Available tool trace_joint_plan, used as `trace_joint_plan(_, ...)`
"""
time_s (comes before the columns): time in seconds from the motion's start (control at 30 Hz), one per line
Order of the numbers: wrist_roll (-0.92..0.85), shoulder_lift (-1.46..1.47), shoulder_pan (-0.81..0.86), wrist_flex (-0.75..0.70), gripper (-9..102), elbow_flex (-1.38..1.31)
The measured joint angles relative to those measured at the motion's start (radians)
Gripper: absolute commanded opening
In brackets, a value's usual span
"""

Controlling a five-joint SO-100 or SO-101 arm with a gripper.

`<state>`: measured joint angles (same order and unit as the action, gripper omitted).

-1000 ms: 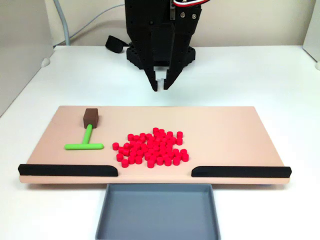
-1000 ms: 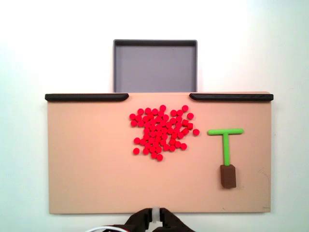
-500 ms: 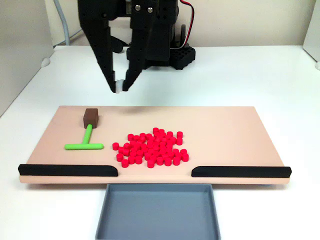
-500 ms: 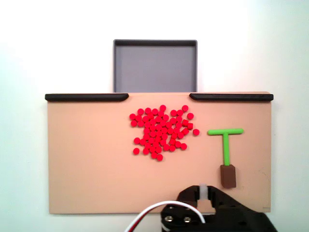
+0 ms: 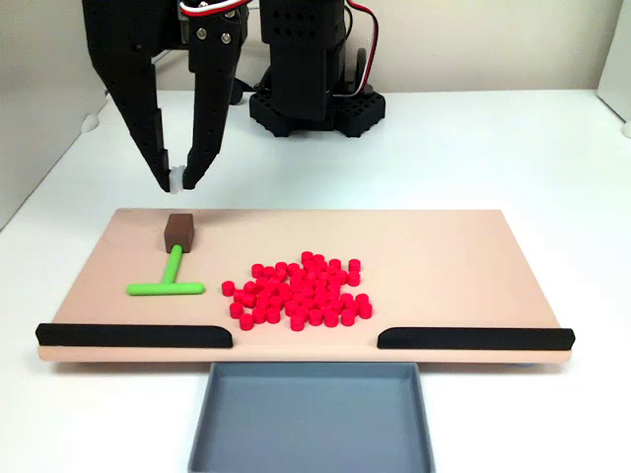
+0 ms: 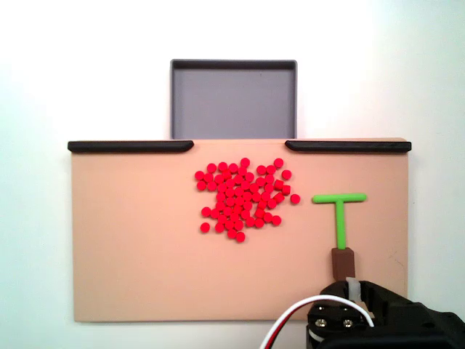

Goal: Grasp a green tool by the dark brown handle.

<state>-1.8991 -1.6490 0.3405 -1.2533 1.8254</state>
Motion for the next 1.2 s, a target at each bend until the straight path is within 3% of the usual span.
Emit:
trace_joint_plan(0.13,-0.017,0.006,0.009,0.000,1,0.000)
trace_joint_plan(0.2,-0.017,0.008,0.015,0.000,8,0.000)
trace_joint_plan(0.43,-0.018,0.021,0.018,0.003,18,0.000)
trace_joint_plan(1.2,-0.081,0.107,0.048,0.071,21,-0.038)
